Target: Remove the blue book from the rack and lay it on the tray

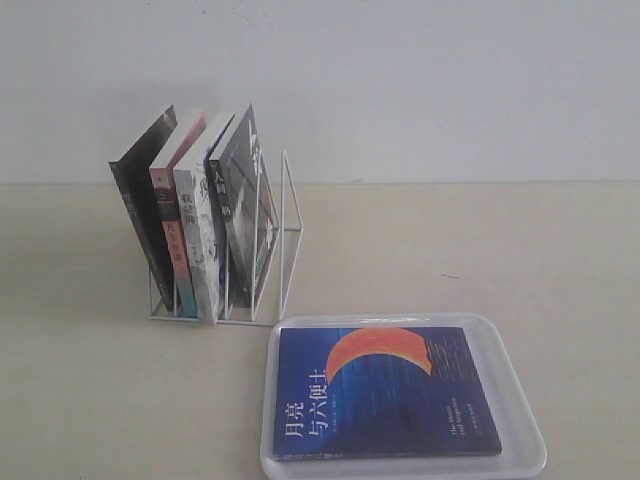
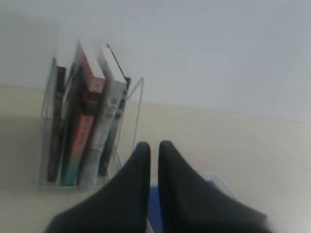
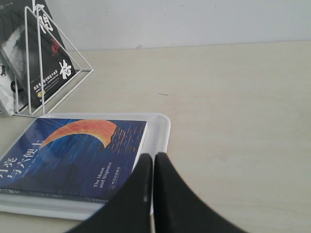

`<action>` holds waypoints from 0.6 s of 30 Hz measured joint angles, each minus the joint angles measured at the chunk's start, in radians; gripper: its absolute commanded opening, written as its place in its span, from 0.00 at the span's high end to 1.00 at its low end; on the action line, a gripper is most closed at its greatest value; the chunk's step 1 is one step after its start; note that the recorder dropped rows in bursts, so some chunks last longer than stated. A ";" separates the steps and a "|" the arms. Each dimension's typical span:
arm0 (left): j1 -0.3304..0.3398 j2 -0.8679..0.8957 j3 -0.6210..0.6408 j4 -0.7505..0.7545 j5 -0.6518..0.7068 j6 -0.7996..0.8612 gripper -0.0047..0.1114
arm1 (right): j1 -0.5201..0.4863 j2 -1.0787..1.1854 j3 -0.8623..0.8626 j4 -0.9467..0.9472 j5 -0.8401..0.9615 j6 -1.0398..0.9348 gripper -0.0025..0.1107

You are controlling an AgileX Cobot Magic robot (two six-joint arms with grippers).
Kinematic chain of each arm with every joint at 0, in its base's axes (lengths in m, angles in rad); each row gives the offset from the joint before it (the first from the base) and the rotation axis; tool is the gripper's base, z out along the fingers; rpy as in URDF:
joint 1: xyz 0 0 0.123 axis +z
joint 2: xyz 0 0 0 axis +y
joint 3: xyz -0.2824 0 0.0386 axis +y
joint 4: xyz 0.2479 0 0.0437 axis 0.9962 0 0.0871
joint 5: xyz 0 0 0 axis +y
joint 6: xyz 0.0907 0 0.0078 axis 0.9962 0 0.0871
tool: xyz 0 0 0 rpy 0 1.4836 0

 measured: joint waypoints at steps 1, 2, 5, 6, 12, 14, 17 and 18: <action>0.025 -0.035 0.010 0.000 -0.002 0.004 0.91 | 0.000 0.000 0.000 0.000 0.000 0.000 0.98; 0.050 -0.062 0.019 0.002 -0.004 0.010 0.91 | 0.000 0.000 0.000 0.000 0.000 0.000 0.98; 0.124 -0.169 0.043 0.039 -0.008 0.021 0.91 | 0.000 0.000 0.000 0.000 0.000 0.000 0.98; 0.133 -0.189 0.047 0.051 -0.011 0.021 0.91 | 0.000 0.000 0.000 0.000 0.000 0.000 0.98; 0.150 -0.262 0.050 0.180 -0.034 0.023 0.91 | 0.000 0.000 0.000 0.000 0.000 0.000 0.98; 0.150 -0.262 0.050 0.197 -0.058 0.023 0.91 | 0.000 0.000 0.000 0.000 0.000 0.000 0.98; 0.150 -0.267 0.050 0.236 -0.080 0.025 0.91 | 0.000 0.000 0.000 0.000 0.000 0.000 0.98; 0.154 -0.280 0.052 0.246 -0.082 0.025 0.91 | 0.000 0.000 0.000 0.000 0.000 0.000 0.98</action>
